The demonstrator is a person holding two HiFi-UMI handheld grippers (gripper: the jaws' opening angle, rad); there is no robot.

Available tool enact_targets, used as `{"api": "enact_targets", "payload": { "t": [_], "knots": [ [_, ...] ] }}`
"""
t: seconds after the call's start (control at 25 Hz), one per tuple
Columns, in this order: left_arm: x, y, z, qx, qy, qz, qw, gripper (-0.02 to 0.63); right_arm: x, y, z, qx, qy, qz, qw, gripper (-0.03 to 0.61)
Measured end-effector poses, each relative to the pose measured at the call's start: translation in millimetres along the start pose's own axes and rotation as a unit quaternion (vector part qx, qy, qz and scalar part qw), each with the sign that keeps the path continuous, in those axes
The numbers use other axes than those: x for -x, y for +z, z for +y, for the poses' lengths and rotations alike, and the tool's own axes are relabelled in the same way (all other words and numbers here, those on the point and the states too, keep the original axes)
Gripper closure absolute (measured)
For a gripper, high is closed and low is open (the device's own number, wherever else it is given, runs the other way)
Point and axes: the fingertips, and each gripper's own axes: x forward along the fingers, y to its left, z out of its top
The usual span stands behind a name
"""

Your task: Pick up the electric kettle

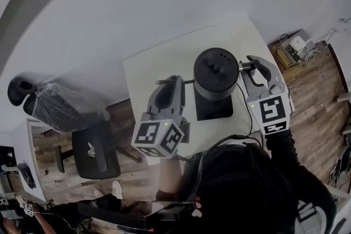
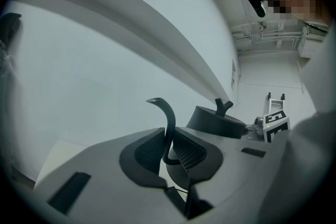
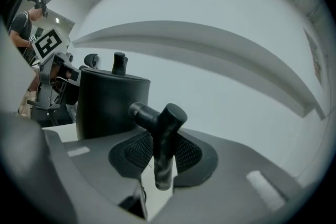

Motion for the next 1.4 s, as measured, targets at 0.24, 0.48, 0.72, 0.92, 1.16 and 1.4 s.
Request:
{"api": "enact_targets", "payload": {
  "t": [0.24,0.48,0.72,0.92,1.16,1.4],
  "knots": [
    [6.2,27.3,-19.2,-0.003,0.008,-0.004,1.0,0.568,17.8,21.9,-11.8,-0.008,-0.011,-0.018,1.0,0.494],
    [13.3,40.2,-28.6,-0.011,0.002,-0.001,0.9999,0.566,28.7,34.0,-15.1,-0.013,-0.023,-0.028,0.999,0.494],
    [16.9,45.9,-32.1,-0.012,0.002,-0.001,0.9999,0.567,33.2,40.5,-16.4,-0.017,-0.026,-0.033,0.999,0.495],
    [18.7,48.0,-33.1,-0.013,0.0,-0.002,0.9999,0.566,33.6,43.5,-16.3,-0.02,-0.025,-0.036,0.999,0.495],
    [19.8,48.3,-33.2,-0.012,0.001,-0.005,0.9999,0.566,34.0,44.1,-16.5,-0.015,-0.024,-0.038,0.999,0.495],
    [21.5,52.1,-34.5,-0.012,0.0,-0.006,0.9999,0.566,35.5,47.4,-16.4,-0.018,-0.026,-0.04,0.999,0.495]
  ]
}}
